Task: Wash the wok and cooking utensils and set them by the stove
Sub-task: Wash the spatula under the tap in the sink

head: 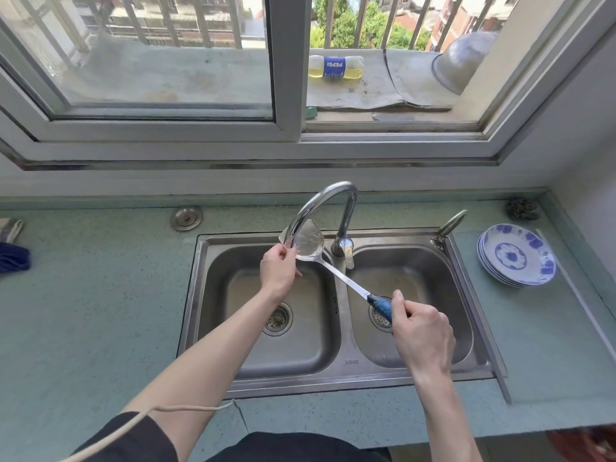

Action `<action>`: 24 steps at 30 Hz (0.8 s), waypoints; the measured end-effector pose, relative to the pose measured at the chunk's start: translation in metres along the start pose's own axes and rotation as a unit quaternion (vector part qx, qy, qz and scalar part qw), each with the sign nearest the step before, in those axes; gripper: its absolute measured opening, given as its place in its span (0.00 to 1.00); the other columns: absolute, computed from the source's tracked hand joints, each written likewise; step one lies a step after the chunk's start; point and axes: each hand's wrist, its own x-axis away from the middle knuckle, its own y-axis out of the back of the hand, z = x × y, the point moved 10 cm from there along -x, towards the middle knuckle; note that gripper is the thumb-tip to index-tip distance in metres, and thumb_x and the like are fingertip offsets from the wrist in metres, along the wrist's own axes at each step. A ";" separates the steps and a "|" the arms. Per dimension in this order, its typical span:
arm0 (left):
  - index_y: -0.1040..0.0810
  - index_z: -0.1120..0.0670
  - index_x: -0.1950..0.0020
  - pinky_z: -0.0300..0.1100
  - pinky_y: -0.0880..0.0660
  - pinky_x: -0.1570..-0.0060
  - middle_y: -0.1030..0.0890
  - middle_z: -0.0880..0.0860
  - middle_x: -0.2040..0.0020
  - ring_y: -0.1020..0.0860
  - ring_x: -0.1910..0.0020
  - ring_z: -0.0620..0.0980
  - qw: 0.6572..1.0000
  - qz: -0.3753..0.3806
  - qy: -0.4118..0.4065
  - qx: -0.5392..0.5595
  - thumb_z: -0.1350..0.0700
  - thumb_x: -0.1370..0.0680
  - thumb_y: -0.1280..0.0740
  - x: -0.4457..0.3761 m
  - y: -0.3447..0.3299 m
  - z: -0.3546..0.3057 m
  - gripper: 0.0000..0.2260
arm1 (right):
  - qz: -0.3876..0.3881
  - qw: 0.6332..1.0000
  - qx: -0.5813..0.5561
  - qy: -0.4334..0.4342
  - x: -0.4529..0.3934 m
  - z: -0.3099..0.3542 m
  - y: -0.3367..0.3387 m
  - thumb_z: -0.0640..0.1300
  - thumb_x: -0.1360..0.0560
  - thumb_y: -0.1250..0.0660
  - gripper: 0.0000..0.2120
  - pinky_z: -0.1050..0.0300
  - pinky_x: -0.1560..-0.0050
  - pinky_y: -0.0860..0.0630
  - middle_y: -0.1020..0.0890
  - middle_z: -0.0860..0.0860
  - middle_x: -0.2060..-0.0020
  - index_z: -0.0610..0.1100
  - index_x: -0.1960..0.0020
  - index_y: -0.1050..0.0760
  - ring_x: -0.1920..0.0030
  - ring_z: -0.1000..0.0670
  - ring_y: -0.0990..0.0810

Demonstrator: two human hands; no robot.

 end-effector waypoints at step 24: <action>0.23 0.63 0.43 0.43 0.16 0.62 0.15 0.62 0.51 0.13 0.60 0.55 0.903 -0.013 0.210 0.375 0.53 0.17 0.35 0.031 -0.021 0.035 0.12 | 0.012 0.999 0.019 0.035 0.005 0.019 -0.011 0.57 0.18 0.38 0.27 0.49 0.67 0.24 0.21 0.49 0.75 0.42 0.70 0.25 0.70 0.40 0.24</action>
